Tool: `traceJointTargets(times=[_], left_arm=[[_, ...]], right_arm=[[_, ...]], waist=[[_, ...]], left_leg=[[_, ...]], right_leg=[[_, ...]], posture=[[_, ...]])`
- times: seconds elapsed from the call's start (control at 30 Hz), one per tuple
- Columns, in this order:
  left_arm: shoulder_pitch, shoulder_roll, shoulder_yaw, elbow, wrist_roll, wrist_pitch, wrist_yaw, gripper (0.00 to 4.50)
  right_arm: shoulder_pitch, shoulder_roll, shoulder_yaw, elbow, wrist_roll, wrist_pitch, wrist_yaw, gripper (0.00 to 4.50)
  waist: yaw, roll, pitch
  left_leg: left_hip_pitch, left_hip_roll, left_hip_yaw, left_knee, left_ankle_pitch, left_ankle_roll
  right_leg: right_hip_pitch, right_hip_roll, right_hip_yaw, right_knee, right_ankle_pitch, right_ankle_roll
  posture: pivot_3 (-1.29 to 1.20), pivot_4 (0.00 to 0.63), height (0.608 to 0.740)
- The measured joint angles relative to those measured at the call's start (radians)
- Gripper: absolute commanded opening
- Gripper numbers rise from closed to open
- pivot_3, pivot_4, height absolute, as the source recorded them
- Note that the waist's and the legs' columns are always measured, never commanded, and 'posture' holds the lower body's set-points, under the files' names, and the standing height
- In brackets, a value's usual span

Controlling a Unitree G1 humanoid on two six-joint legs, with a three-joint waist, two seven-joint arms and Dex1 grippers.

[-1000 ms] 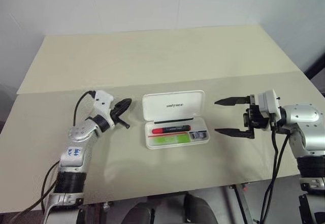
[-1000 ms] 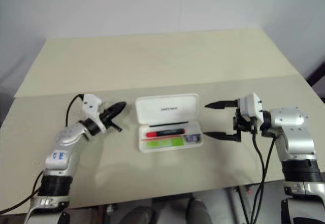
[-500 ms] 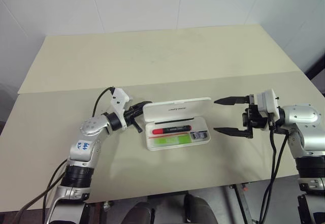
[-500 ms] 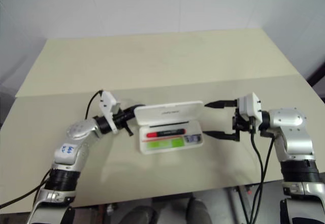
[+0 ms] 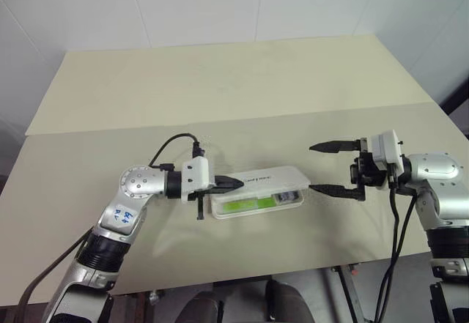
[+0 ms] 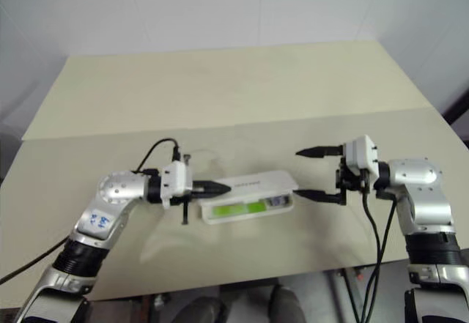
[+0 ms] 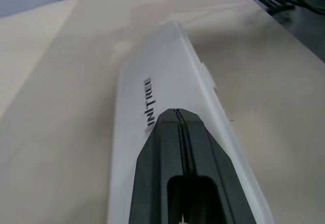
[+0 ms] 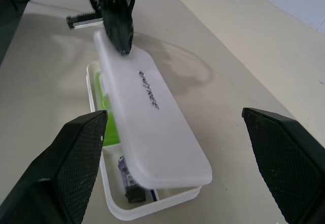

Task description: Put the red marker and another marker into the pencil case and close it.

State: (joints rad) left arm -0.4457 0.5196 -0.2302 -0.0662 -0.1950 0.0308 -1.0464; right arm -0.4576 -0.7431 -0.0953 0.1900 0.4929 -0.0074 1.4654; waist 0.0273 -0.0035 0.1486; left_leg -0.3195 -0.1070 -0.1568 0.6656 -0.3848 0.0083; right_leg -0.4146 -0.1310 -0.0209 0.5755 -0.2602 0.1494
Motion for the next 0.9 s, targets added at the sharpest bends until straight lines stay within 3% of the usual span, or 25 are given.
traceJointTargets(times=[0.83,0.9], left_arm=[[-0.008,-0.002,-0.024,0.0,0.016,0.012,-0.002,0.03],[-0.019,-0.009,-0.058,0.005,0.067,0.075,0.025,0.03]], right_arm=[[0.0,-0.007,-0.02,-0.021,0.012,0.031,-0.005,4.5],[0.02,-0.011,-0.028,-0.056,0.016,0.053,-0.021,4.5]], waist=[[-0.001,0.0,0.0],[0.003,0.001,0.0]], left_leg=[[0.0,0.0,0.0,0.0,0.0,0.0],[0.0,-0.001,0.0,0.0,0.0,0.0]], right_leg=[[0.0,0.0,0.0,0.0,0.0,0.0],[0.0,0.0,0.0,0.001,0.0,0.0]], posture=[[0.0,0.15,0.74],[0.0,0.15,0.74]])
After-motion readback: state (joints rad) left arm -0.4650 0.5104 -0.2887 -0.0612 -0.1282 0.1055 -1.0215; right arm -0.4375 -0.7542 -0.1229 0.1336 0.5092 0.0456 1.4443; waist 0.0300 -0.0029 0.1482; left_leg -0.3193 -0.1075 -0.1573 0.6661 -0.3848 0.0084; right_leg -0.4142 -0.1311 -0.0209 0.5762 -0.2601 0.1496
